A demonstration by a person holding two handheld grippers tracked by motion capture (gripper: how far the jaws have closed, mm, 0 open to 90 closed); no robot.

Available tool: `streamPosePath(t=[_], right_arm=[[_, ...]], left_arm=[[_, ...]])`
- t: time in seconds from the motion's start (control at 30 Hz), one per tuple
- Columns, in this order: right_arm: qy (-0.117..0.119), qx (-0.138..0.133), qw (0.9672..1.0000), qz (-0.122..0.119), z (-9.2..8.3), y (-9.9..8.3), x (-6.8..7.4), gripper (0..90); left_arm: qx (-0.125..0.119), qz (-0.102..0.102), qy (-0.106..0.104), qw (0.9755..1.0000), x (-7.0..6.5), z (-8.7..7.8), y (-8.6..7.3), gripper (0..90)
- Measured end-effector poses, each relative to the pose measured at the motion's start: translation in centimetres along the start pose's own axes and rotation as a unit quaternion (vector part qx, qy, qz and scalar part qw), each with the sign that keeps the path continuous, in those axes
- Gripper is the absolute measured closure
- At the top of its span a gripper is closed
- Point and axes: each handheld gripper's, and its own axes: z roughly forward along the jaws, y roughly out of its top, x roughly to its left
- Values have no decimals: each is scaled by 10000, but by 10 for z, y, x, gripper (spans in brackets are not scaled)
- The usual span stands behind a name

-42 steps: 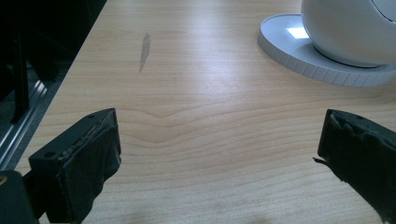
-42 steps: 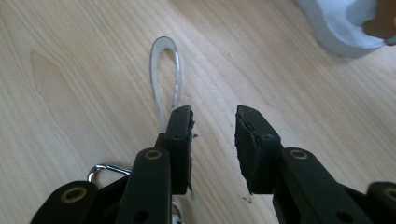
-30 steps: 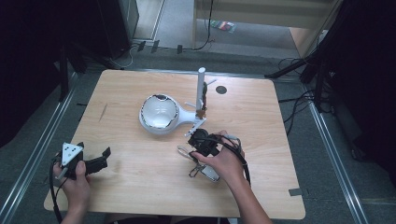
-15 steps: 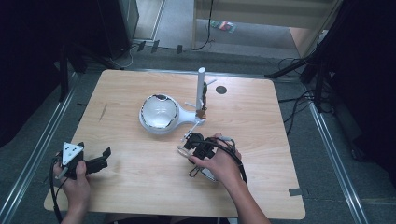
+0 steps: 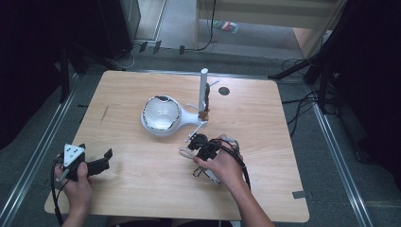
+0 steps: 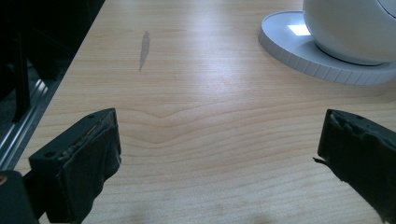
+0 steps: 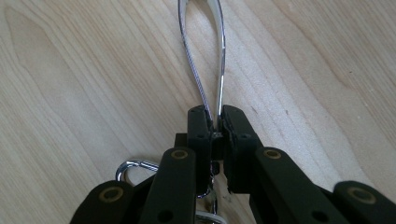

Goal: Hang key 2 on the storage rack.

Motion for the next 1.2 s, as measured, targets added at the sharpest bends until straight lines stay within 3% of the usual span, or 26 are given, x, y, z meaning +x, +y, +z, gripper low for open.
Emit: streamPosePath(t=[0.17,0.2,0.27,0.33,0.37,0.4,0.43,0.67,0.73,0.8,0.87,0.93,1.0,1.07,1.1,1.13,1.2], right_arm=[[-129,-113,9999,15,-2,-1,1,840],[-170,-309,9994,15,-6,-2,1,840],[-200,-357,9992,47,-9,-2,1,840],[-273,-582,9978,133,-15,-3,0,840],[-331,-838,9957,231,-23,-5,-2,840],[-331,-838,9957,231,-23,-5,-2,840],[-380,-1052,9932,315,-29,-7,-4,840],[-490,-1501,9864,447,-42,-11,-7,840],[-535,-1754,9817,521,-48,-13,-10,841],[-541,-1811,9805,543,-49,-13,-10,841],[-573,-2044,9751,639,-55,-15,-13,840],[-578,-2091,9739,667,-57,-16,-14,840],[-574,-2289,9689,752,-62,-18,-15,841],[-604,-2340,9673,769,-63,-18,-15,840],[-657,-2501,9625,822,-68,-19,-15,840],[-657,-2501,9625,822,-68,-19,-15,840],[-661,-2721,9561,864,-74,-21,-15,840]], left_arm=[[-16,-51,-7,10000,0,-1,-1,0],[-9,-61,-28,10000,1,-1,-1,0],[-23,-69,-25,10000,1,-2,-1,0],[-25,-58,-32,10000,1,-2,-1,0],[-27,-53,-36,10000,1,-3,-1,0],[-27,-53,-36,10000,1,-3,-1,0],[-29,-59,-41,10000,1,-3,-2,0],[-1,-42,-20,10000,1,-3,-1,0],[-19,-48,-7,10000,0,-3,-1,0],[-12,-42,-7,10000,0,-3,-1,0],[-17,-41,-3,10000,0,-2,-1,0],[-25,-40,3,10000,0,-3,-1,0],[-35,-32,10,10000,0,-3,-1,0],[-31,-25,12,10000,0,-3,-1,0],[-35,-31,14,10000,0,-3,-1,0],[-35,-31,14,10000,0,-3,-1,0],[-32,-33,14,10000,0,-3,-1,0]])
